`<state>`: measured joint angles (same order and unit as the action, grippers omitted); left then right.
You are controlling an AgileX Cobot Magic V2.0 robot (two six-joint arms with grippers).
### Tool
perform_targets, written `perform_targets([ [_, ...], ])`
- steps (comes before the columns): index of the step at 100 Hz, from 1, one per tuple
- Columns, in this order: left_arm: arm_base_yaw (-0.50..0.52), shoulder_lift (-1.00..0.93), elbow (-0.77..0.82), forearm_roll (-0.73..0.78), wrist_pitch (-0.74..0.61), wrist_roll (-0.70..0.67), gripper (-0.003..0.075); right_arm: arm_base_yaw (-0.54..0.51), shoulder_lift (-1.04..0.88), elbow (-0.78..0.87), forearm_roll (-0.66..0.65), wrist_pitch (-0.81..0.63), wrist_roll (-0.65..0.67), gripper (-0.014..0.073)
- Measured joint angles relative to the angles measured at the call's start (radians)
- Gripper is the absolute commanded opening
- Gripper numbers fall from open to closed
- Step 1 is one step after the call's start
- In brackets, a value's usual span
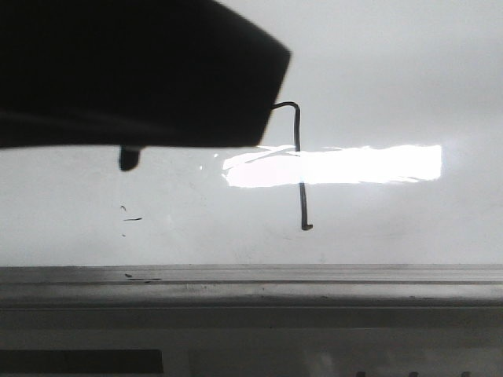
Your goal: Write number 7 on whiteboard
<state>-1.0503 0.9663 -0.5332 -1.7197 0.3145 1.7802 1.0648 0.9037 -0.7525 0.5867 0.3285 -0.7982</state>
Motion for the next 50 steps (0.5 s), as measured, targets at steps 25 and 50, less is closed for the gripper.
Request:
perform_targets([
  [25,0.0,0.0,0.0,0.007,0.009,0.017,-0.002,0.0,0.0,0.0,0.004,-0.002,0.0,0.0068],
  [50,-0.002,0.001,0.0,-0.002,-0.001,0.013,-0.002,0.0,0.002,0.0,0.009,-0.002,0.0,0.0528],
])
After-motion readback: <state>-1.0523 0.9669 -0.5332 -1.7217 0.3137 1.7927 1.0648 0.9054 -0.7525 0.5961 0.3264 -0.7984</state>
